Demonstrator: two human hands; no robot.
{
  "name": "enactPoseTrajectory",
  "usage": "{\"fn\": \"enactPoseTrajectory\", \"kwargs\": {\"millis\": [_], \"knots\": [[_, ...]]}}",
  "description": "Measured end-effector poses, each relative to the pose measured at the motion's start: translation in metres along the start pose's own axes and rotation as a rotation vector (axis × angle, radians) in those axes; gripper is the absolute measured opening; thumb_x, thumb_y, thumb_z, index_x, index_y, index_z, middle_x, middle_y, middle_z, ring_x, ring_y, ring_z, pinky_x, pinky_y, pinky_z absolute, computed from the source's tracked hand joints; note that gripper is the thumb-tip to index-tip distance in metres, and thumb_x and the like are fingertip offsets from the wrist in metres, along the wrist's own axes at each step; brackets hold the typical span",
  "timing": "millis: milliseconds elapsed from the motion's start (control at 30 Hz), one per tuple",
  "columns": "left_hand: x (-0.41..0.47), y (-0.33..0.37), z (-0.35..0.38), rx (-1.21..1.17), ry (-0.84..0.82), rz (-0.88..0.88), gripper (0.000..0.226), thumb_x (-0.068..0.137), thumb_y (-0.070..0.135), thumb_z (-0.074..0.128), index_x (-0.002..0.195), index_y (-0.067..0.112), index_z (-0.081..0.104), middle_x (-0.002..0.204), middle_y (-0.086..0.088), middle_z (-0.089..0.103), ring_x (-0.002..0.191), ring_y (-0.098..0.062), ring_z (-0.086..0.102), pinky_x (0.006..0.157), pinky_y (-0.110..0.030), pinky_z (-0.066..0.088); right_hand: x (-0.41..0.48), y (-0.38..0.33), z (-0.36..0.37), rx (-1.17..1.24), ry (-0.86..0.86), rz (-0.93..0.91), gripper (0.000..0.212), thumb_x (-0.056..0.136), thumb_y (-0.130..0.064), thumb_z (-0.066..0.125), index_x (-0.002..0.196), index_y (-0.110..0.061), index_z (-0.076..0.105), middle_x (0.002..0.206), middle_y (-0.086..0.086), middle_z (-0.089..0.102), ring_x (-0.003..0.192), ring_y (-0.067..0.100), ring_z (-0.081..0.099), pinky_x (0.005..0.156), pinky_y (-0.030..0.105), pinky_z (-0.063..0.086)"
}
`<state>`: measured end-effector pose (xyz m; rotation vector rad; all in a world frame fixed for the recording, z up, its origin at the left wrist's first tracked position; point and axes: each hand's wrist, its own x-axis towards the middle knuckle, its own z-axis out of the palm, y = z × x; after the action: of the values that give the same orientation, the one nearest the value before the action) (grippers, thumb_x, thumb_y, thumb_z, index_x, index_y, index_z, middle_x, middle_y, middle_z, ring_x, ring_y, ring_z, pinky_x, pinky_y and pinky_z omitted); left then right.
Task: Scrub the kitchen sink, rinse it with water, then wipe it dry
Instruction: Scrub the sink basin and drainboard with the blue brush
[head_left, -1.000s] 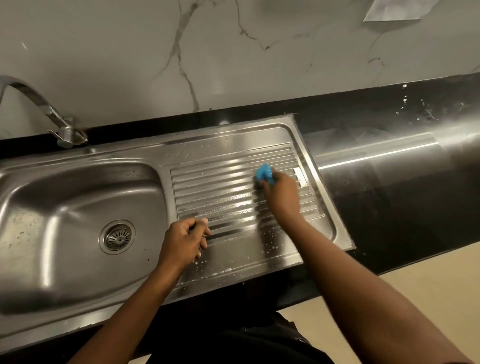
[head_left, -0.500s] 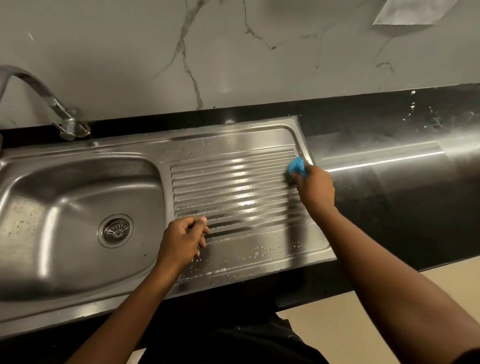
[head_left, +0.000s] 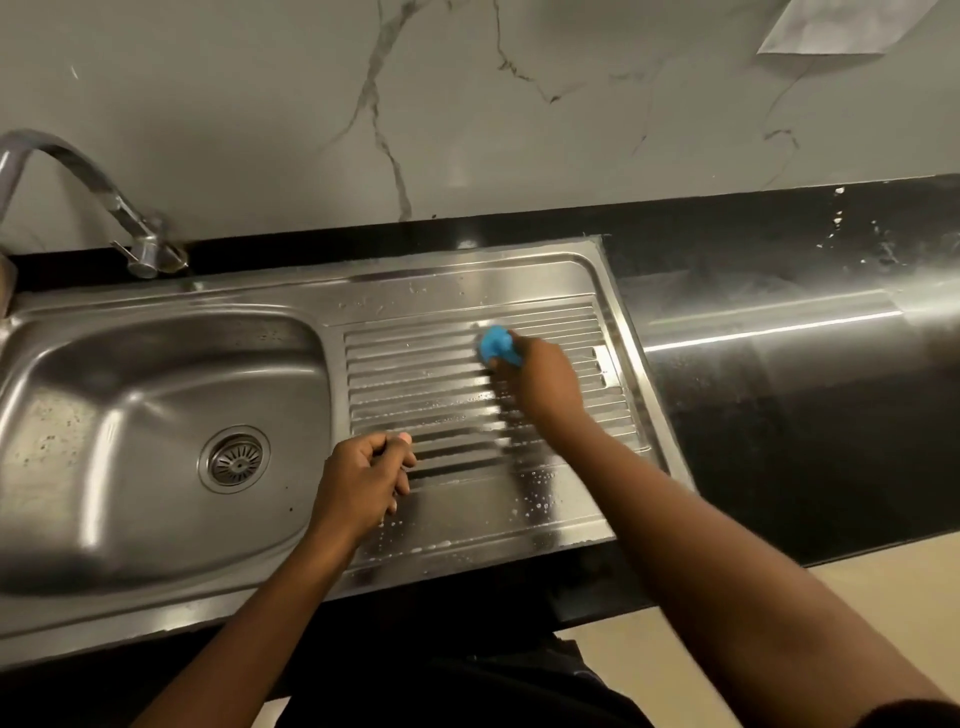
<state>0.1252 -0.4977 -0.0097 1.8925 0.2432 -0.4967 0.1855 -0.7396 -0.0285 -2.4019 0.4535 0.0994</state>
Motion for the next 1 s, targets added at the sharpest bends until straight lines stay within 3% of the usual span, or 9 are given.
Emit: {"fn": "enactPoseTrajectory", "kwargs": {"millis": [67, 167, 233, 400, 533, 800, 1000], "knots": [[0.001, -0.003, -0.002, 0.001, 0.009, -0.008, 0.038, 0.106, 0.031, 0.058, 0.079, 0.008, 0.071, 0.059, -0.007, 0.065, 0.045, -0.019, 0.054, 0.046, -0.026, 0.042, 0.006, 0.032, -0.032, -0.047, 0.07, 0.063, 0.025, 0.1, -0.037, 0.066, 0.119, -0.022, 0.07, 0.091, -0.005, 0.071, 0.083, 0.016, 0.069, 0.064, 0.028, 0.052], [0.003, -0.004, -0.002, -0.01, 0.006, -0.017, 0.037, 0.106, 0.031, 0.059, 0.079, 0.009, 0.071, 0.059, -0.007, 0.066, 0.046, -0.019, 0.054, 0.047, -0.027, 0.043, 0.014, 0.07, -0.071, -0.115, 0.161, 0.131, 0.04, 0.1, -0.037, 0.067, 0.135, -0.018, 0.066, 0.111, 0.007, 0.074, 0.094, 0.024, 0.07, 0.081, 0.043, 0.06], [0.004, -0.003, -0.001, -0.01, -0.005, -0.015, 0.037, 0.106, 0.032, 0.059, 0.08, 0.009, 0.072, 0.059, -0.007, 0.066, 0.046, -0.019, 0.054, 0.048, -0.028, 0.044, 0.015, 0.076, -0.076, -0.105, 0.166, 0.144, 0.043, 0.101, -0.035, 0.067, 0.138, -0.015, 0.064, 0.116, 0.011, 0.074, 0.097, 0.025, 0.071, 0.086, 0.045, 0.061], [0.008, 0.0, -0.003, -0.017, -0.013, -0.009, 0.036, 0.105, 0.035, 0.06, 0.08, 0.012, 0.072, 0.06, -0.005, 0.067, 0.047, -0.017, 0.055, 0.048, -0.029, 0.044, -0.015, 0.089, -0.074, -0.044, 0.201, 0.19, 0.042, 0.1, -0.034, 0.069, 0.136, -0.014, 0.065, 0.104, 0.007, 0.074, 0.083, 0.016, 0.067, 0.07, 0.029, 0.053], [0.013, 0.001, -0.002, -0.012, -0.025, -0.026, 0.037, 0.105, 0.035, 0.06, 0.079, 0.012, 0.072, 0.061, -0.006, 0.068, 0.048, -0.017, 0.056, 0.049, -0.03, 0.045, -0.044, 0.103, -0.072, 0.004, 0.214, 0.269, 0.044, 0.1, -0.035, 0.07, 0.138, -0.013, 0.065, 0.109, 0.009, 0.074, 0.088, 0.02, 0.07, 0.077, 0.04, 0.062], [0.017, 0.01, 0.007, 0.008, -0.041, -0.026, 0.038, 0.105, 0.035, 0.059, 0.079, 0.011, 0.073, 0.062, -0.008, 0.068, 0.048, -0.019, 0.055, 0.05, -0.03, 0.044, 0.046, 0.078, -0.077, 0.023, 0.202, 0.184, 0.04, 0.099, -0.031, 0.07, 0.134, -0.012, 0.067, 0.114, 0.008, 0.075, 0.09, 0.017, 0.066, 0.078, 0.033, 0.053], [0.018, 0.012, 0.003, 0.01, -0.035, -0.002, 0.036, 0.105, 0.034, 0.059, 0.08, 0.012, 0.073, 0.062, -0.008, 0.068, 0.048, -0.018, 0.055, 0.048, -0.028, 0.044, 0.051, 0.079, -0.079, 0.043, 0.204, 0.182, 0.043, 0.098, -0.032, 0.072, 0.135, -0.011, 0.067, 0.116, 0.007, 0.075, 0.091, 0.019, 0.068, 0.085, 0.037, 0.058]]}}
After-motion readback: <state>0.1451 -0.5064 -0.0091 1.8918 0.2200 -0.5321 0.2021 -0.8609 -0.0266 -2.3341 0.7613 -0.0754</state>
